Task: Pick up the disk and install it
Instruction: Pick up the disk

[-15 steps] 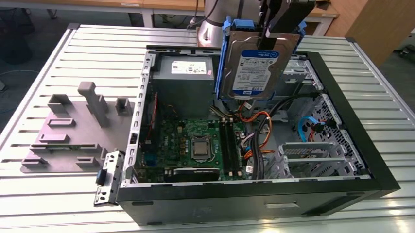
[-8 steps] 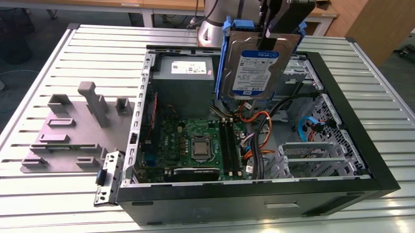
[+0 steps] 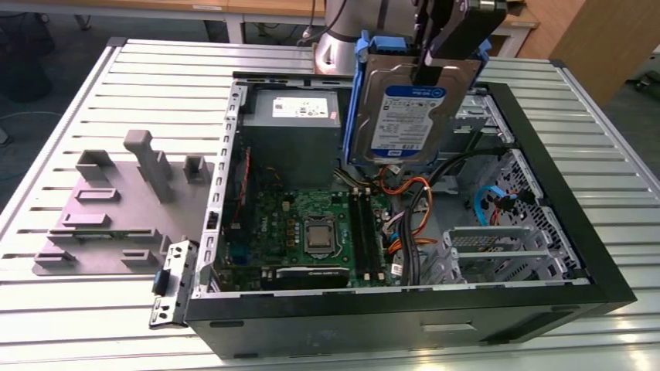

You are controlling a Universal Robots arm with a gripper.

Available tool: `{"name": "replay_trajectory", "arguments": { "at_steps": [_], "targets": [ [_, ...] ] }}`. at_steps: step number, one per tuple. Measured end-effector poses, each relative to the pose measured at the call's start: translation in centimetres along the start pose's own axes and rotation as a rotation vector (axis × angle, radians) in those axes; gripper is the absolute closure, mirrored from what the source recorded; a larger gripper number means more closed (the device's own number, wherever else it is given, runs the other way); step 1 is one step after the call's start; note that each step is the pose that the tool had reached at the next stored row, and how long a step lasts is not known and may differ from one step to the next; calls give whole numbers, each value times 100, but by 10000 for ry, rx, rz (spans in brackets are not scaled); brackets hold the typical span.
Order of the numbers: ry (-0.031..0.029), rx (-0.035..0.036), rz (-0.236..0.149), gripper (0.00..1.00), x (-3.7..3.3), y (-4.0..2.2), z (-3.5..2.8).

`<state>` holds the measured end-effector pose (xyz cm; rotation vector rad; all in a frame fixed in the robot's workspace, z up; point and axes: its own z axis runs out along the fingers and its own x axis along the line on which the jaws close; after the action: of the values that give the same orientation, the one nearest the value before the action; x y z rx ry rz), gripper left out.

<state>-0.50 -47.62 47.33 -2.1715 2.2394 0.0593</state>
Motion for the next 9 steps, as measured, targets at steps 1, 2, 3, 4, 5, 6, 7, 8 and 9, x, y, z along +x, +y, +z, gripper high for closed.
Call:
{"name": "replay_trajectory", "arguments": {
  "at_steps": [1,2,3,4,5,6,7,8,9],
  "targets": [
    [1,0,0,65,14,0,-1],
    [0,0,0,65,28,-1,-1],
    [0,0,0,65,40,-1,-2],
    [1,0,0,65,52,-2,-3],
    [1,0,0,65,62,-2,-3],
    [0,0,0,65,73,-3,-3],
    [1,0,0,65,83,-3,-4],
    [0,0,0,65,94,-3,-4],
    [0,0,0,65,103,-4,-5]
  ]
}}
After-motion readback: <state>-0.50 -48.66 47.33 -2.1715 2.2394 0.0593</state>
